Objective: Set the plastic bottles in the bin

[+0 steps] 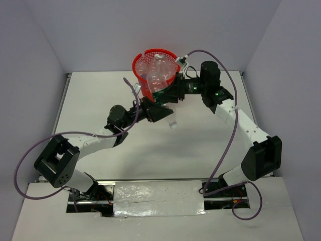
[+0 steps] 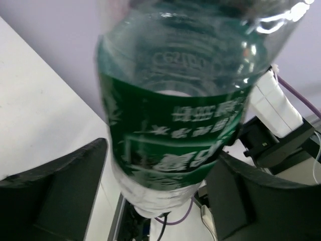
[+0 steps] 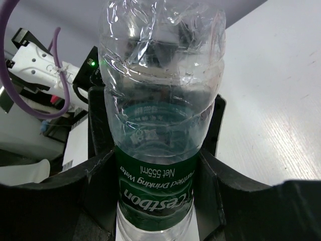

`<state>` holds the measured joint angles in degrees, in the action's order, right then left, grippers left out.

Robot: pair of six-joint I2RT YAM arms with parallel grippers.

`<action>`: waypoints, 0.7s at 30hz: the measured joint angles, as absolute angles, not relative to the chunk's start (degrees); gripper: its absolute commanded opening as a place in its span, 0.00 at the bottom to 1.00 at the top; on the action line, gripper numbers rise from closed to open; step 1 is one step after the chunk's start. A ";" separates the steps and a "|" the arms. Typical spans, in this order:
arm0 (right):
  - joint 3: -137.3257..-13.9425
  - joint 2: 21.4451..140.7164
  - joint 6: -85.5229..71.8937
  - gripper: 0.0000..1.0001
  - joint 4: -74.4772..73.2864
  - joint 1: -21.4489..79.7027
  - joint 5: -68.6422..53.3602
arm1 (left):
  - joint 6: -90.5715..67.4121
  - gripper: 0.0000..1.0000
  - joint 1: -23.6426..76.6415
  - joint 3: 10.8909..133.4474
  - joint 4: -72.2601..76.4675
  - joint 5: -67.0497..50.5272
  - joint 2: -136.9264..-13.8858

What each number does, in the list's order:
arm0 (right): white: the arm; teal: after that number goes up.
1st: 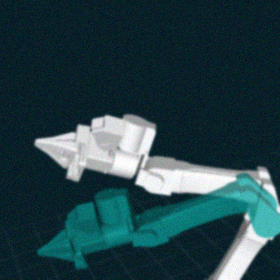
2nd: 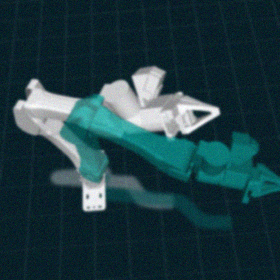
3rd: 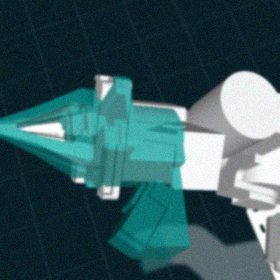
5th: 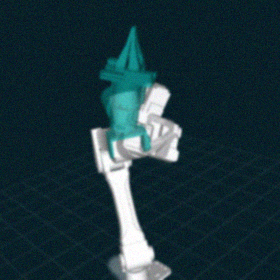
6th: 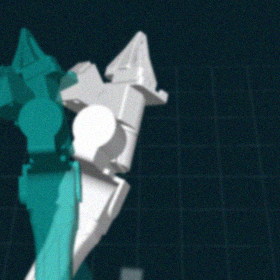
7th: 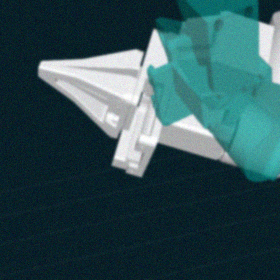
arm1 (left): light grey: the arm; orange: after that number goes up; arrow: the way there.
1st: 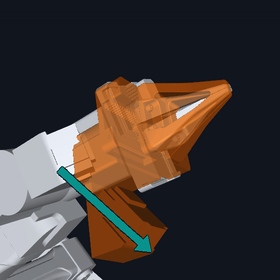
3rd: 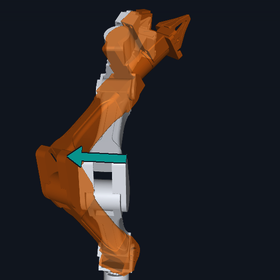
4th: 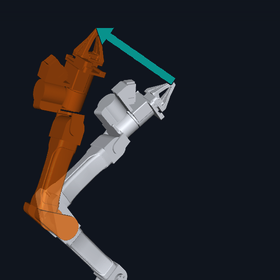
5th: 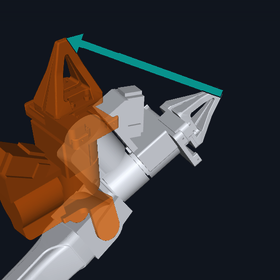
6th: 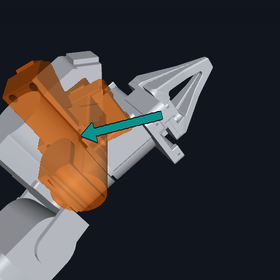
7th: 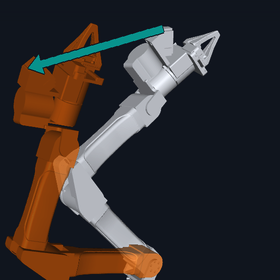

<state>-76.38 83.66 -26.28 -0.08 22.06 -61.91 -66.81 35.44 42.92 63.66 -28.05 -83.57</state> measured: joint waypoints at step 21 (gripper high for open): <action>-81.47 83.15 -13.37 1.00 -10.72 15.90 -59.70 | -54.19 0.00 29.91 52.23 33.21 -30.59 -79.07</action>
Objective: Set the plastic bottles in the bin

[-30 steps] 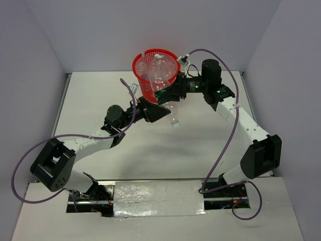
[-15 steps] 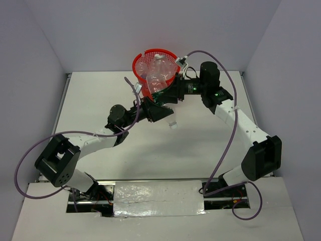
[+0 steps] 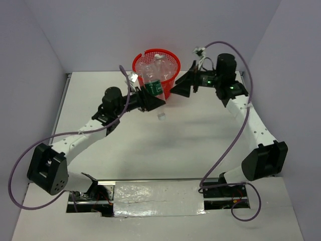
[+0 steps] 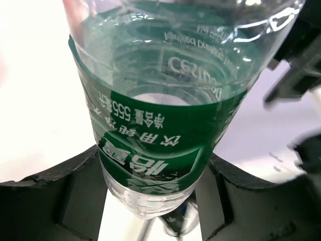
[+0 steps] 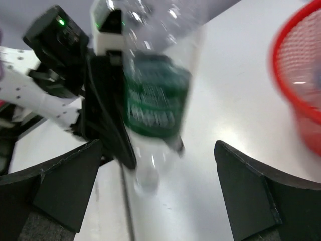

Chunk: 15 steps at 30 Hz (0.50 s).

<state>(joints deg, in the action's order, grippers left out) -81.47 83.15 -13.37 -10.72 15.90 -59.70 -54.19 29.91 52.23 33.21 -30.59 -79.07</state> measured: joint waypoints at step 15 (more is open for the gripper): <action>-74.76 70.87 4.40 1.00 -23.92 -3.86 -61.19 | -43.90 0.04 10.70 98.74 -1.96 -26.11 -103.15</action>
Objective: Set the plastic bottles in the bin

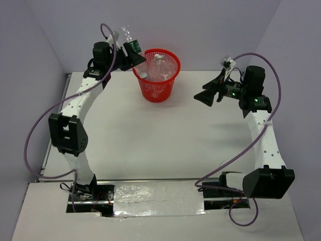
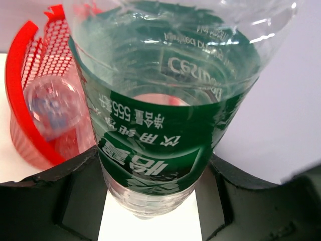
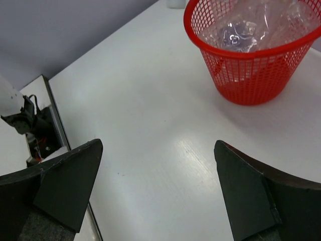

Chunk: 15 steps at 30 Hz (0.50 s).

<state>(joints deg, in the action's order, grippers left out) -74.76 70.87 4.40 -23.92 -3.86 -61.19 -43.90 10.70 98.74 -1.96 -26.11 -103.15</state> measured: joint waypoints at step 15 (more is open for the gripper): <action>-68.05 68.36 5.41 1.00 -25.34 -6.79 -62.00 | -49.89 0.36 11.40 114.59 -8.19 -27.57 -119.39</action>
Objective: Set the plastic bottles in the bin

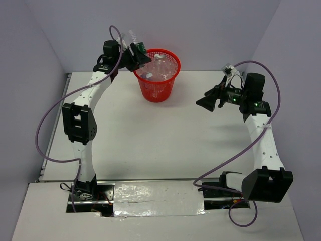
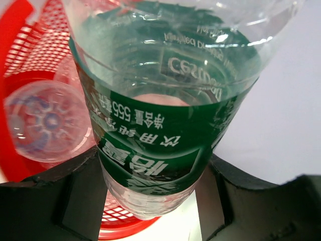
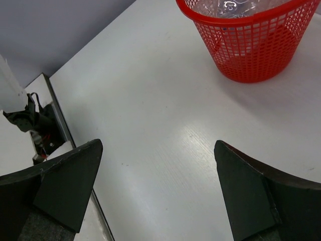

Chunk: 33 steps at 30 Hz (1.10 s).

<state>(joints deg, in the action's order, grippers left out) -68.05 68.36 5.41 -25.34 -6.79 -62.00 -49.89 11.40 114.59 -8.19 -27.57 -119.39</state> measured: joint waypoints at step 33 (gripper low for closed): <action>-64.05 68.25 0.99 1.00 -22.61 -7.03 -61.98 | -50.43 0.83 12.84 121.54 -19.97 -29.85 -121.75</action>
<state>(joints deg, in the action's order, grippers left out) -64.05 68.25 0.99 -22.61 -7.03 -61.98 -50.43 12.84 121.54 -19.97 -29.85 -121.75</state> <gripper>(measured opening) 0.994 0.828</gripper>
